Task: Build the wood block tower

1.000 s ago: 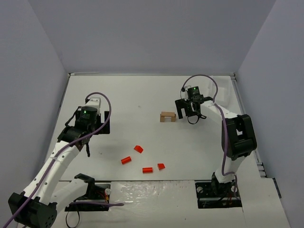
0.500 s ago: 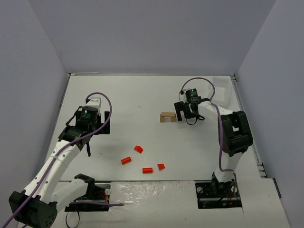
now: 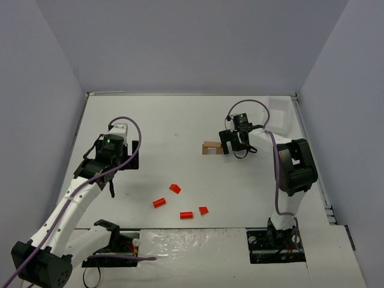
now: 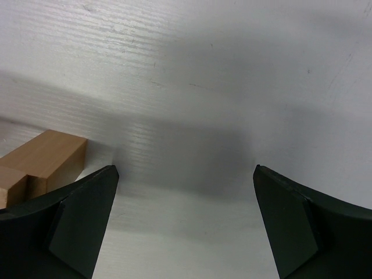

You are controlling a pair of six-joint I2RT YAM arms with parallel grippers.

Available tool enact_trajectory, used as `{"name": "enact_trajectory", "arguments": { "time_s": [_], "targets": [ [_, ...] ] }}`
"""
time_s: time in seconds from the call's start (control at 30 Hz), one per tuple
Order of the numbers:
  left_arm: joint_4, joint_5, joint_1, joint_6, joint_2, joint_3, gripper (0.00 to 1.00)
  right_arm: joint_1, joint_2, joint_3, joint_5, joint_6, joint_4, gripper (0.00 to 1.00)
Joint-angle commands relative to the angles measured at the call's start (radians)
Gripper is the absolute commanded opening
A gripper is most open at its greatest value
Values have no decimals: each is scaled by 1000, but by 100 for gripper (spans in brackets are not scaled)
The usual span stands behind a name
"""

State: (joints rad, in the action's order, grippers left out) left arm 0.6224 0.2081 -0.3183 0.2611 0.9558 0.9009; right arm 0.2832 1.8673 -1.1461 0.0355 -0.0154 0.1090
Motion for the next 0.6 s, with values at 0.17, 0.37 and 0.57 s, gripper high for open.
{"name": "enact_trajectory", "arguments": {
  "time_s": [0.17, 0.37, 0.57],
  "targets": [
    [-47, 14, 8, -15, 5, 5, 92, 9, 13, -17, 4, 15, -20, 100],
    [-47, 14, 8, -16, 4, 6, 92, 10, 20, -20, 12, 53, -22, 100],
    [-47, 15, 8, -14, 4, 6, 92, 10, 27, -27, 24, 87, -22, 100]
  ]
}}
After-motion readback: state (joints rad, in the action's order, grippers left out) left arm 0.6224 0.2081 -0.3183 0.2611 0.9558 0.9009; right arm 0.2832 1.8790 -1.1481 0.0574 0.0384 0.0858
